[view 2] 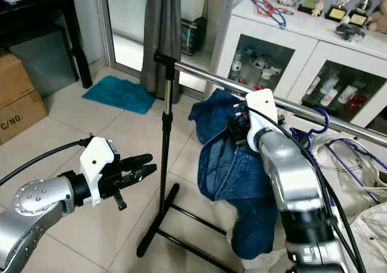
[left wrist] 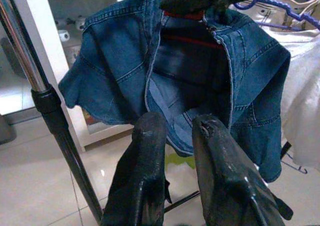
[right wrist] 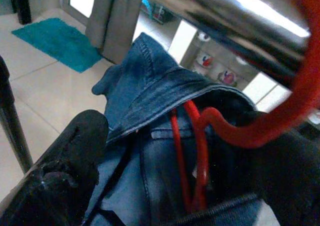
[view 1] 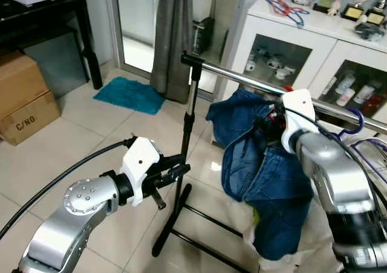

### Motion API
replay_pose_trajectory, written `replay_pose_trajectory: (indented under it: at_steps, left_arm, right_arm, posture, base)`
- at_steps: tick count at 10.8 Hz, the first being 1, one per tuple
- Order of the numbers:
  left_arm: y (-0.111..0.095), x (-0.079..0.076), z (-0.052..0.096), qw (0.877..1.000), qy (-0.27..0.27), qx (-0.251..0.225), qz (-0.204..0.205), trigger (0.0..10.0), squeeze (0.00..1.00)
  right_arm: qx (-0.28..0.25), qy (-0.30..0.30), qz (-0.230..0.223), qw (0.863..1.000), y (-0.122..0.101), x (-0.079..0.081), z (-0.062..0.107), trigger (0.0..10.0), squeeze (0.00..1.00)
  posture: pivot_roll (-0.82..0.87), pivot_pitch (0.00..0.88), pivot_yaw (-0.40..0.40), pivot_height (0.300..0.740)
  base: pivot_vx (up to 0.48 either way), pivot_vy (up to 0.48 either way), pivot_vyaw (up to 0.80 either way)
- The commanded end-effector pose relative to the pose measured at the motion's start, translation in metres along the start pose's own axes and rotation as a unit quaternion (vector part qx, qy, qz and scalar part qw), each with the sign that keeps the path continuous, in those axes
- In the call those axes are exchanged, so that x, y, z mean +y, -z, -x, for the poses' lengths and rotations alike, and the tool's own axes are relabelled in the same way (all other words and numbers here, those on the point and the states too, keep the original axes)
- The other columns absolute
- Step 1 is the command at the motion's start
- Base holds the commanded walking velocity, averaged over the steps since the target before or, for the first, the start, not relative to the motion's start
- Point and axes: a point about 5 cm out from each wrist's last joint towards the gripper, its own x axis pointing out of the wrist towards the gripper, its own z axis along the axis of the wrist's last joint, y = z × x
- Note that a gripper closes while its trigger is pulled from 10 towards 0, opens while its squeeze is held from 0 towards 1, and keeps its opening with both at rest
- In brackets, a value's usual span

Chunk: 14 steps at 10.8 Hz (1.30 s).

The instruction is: Hang hanger

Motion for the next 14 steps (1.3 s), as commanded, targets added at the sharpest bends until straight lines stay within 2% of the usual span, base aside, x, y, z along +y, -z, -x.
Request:
replay_pose_trajectory:
  at_steps: [1,4,5,6,10,14]
  left_arm:
    - [0.000,-0.003,-0.001,1.000,0.007,-0.001,-0.005,10.0,0.00]
    - [0.001,-0.003,0.000,1.000,0.008,0.001,-0.004,10.0,0.00]
    - [0.001,-0.003,0.001,1.000,0.009,0.002,-0.004,10.0,0.00]
    - [0.001,-0.003,0.001,1.000,0.010,0.003,-0.004,10.0,0.00]
    - [0.002,-0.004,0.000,1.000,0.016,0.007,-0.004,10.0,0.00]
    - [0.002,-0.004,0.001,1.000,0.014,0.007,-0.004,10.0,0.00]
  right_arm:
    - [0.000,0.010,0.000,1.000,0.000,-0.011,-0.003,10.0,0.00]
    - [-0.003,-0.021,-0.014,1.000,-0.003,-0.012,-0.012,10.0,0.00]
    - [0.003,-0.029,-0.023,0.999,-0.002,-0.012,-0.013,3.7,0.00]
    - [0.013,-0.037,-0.032,0.999,0.001,-0.012,-0.015,0.0,0.00]
    - [0.042,-0.063,-0.079,0.994,0.011,-0.016,-0.022,0.0,0.00]
    - [0.036,-0.070,-0.084,0.993,0.007,-0.018,-0.024,0.0,0.00]
  posture:
    - [0.10,0.000,-0.123,0.740]
    - [0.10,0.000,-0.126,0.740]
    - [0.10,0.000,-0.125,0.740]
    - [0.10,0.000,-0.121,0.740]
    - [0.10,0.000,-0.120,0.740]
    - [0.10,0.000,-0.122,0.740]
  base:
    - [0.000,0.000,0.00]
    - [0.000,0.000,0.00]
    - [0.000,0.000,0.00]
    - [0.000,0.000,0.00]
    - [0.000,0.000,0.00]
    - [0.000,0.000,0.00]
